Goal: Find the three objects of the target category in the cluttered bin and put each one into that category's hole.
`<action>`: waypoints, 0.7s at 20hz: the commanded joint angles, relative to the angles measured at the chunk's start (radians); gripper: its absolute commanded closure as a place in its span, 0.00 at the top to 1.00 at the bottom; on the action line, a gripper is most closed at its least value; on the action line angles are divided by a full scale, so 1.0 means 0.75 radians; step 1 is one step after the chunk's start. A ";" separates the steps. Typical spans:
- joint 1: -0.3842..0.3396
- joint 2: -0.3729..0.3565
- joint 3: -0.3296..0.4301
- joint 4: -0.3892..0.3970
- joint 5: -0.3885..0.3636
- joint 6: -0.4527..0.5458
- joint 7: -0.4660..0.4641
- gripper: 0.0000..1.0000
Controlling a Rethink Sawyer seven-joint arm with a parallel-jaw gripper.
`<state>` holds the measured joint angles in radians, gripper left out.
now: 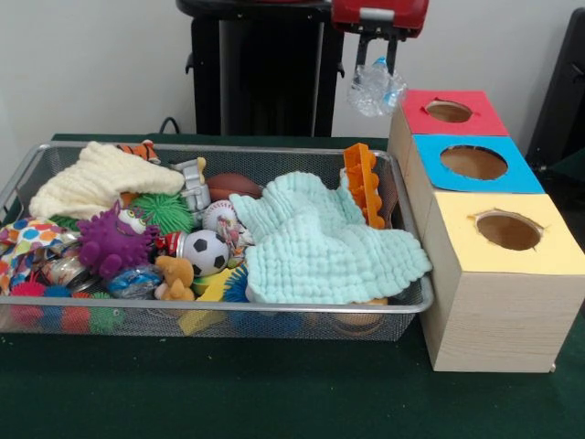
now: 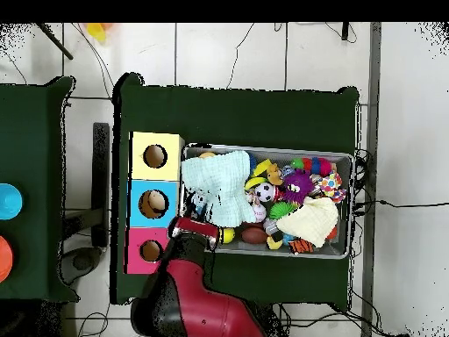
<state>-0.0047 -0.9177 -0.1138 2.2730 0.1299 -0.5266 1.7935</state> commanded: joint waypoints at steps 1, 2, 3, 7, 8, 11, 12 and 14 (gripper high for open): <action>0.053 -0.007 0.073 0.027 0.158 0.139 0.382 0.00; 0.062 0.001 0.075 0.023 0.171 0.134 0.386 0.00; 0.072 0.011 0.079 0.019 0.185 0.131 0.391 0.00; 0.114 0.043 0.085 0.002 0.240 0.117 0.399 0.00; 0.127 0.047 0.083 -0.003 0.257 0.116 0.396 0.00; 0.149 0.059 0.078 -0.008 0.288 0.105 0.389 0.00; 0.155 0.058 0.074 -0.010 0.296 0.109 0.382 0.00; 0.167 0.061 0.070 -0.016 0.315 0.113 0.372 0.00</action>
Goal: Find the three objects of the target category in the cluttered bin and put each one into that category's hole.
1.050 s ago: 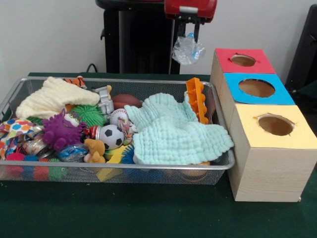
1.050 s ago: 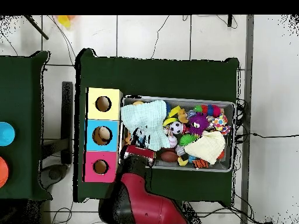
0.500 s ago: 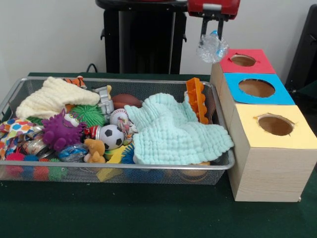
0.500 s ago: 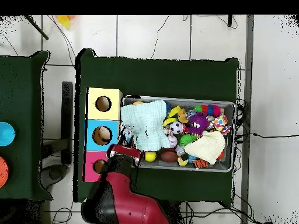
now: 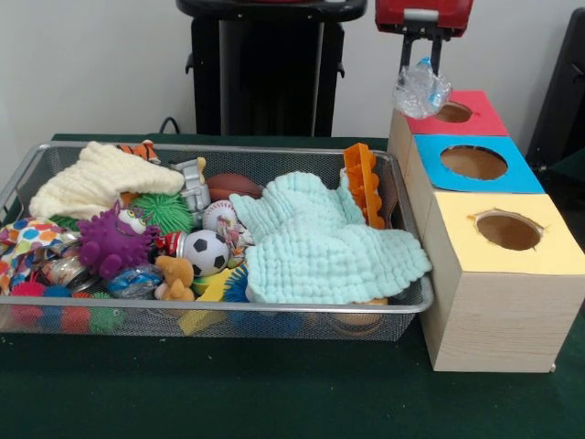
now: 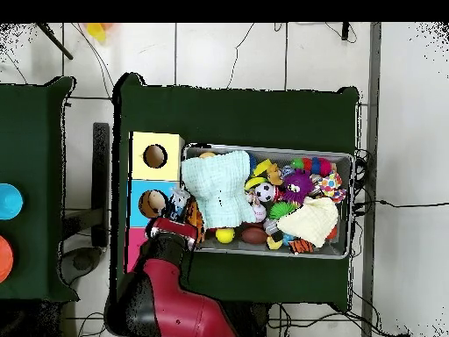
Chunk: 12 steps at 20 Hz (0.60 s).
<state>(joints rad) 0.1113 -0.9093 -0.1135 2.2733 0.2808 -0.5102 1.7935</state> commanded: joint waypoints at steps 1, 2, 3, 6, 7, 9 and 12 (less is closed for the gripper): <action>0.022 0.057 0.067 -0.019 0.126 0.087 0.372 0.00; 0.027 0.064 0.069 -0.023 0.135 0.084 0.373 0.00; 0.032 0.074 0.073 -0.025 0.142 0.079 0.376 0.00; 0.042 0.095 0.084 -0.036 0.163 0.076 0.381 0.00; 0.045 0.104 0.088 -0.039 0.168 0.072 0.384 0.00; 0.049 0.118 0.094 -0.046 0.179 0.064 0.389 0.00; 0.068 0.144 0.099 -0.066 0.208 0.054 0.388 0.00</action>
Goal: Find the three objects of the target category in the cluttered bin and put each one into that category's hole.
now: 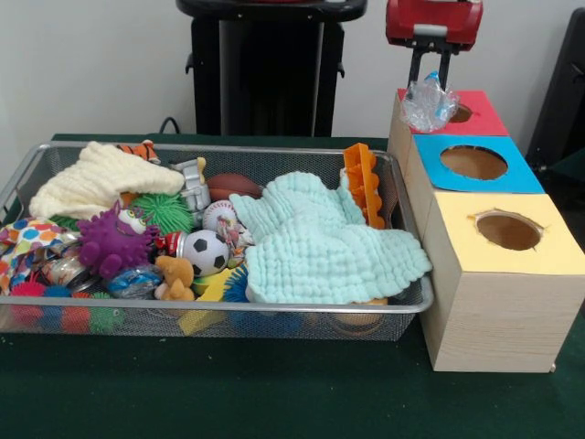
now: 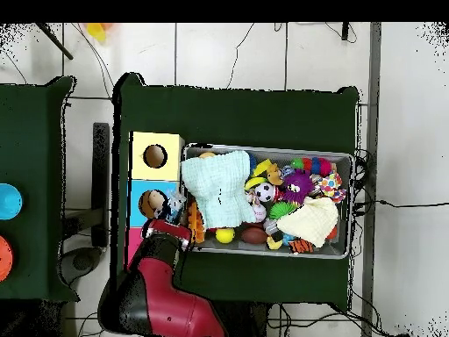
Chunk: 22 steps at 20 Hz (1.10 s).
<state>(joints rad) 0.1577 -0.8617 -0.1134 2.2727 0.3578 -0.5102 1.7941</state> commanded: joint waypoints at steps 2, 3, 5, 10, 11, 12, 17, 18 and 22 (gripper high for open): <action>0.027 0.093 0.094 -0.077 0.134 0.050 0.382 0.00; 0.037 0.100 0.092 -0.083 0.149 0.048 0.380 0.00; 0.062 0.111 0.083 -0.093 0.186 0.052 0.367 0.00; 0.137 0.152 0.060 -0.118 0.301 0.046 0.337 0.00; 0.149 0.161 0.061 -0.123 0.320 0.044 0.338 0.00; 0.161 0.169 0.060 -0.128 0.341 0.042 0.338 0.00; 0.184 0.187 0.072 -0.148 0.368 0.042 0.335 0.00; 0.186 0.187 0.073 -0.149 0.370 0.043 0.336 0.00; 0.191 0.193 0.081 -0.150 0.366 0.038 0.349 0.00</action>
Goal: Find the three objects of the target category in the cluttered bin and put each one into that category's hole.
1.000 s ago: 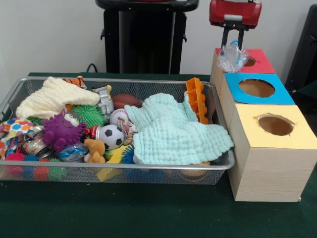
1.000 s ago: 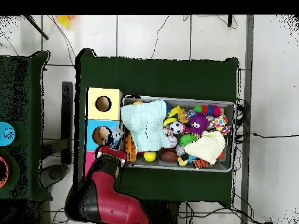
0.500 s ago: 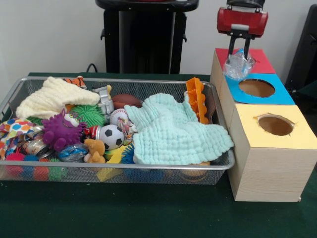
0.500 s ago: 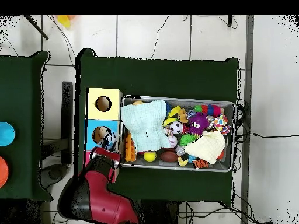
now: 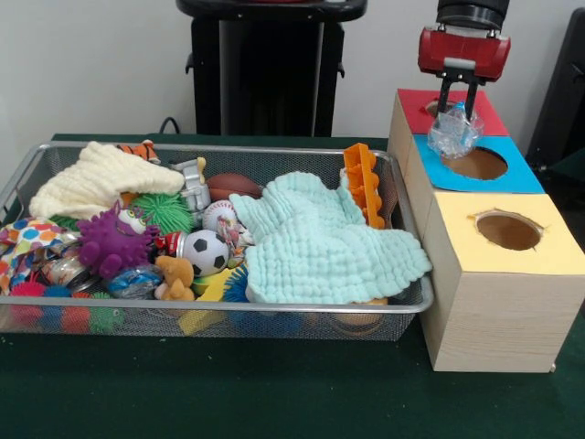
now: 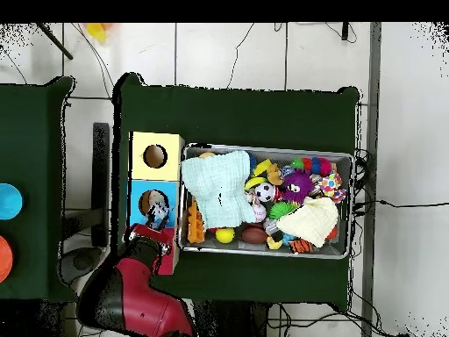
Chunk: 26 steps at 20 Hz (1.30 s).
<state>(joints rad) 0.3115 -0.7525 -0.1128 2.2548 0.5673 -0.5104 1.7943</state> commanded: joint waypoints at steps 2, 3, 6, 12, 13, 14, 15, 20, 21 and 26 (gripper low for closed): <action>-0.020 0.053 0.088 -0.128 0.074 0.034 0.355 0.00; -0.020 0.055 0.091 -0.128 0.070 0.033 0.357 0.00; -0.017 0.059 0.093 -0.128 0.072 0.031 0.363 0.00; 0.009 0.071 0.081 -0.138 0.104 0.025 0.346 0.00; 0.021 0.077 0.071 -0.138 0.118 0.008 0.342 1.00; 0.030 0.079 0.063 -0.138 0.132 0.005 0.336 1.00; 0.039 0.081 0.055 -0.138 0.146 0.002 0.331 1.00; 0.040 0.064 0.064 -0.147 0.170 0.056 0.316 1.00; 0.033 0.061 0.075 -0.147 0.165 0.070 0.322 1.00; 0.032 0.043 0.080 -0.158 0.167 0.102 0.307 1.00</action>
<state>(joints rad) 0.3503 -0.7403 -0.1128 2.2467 0.6215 -0.5104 1.7949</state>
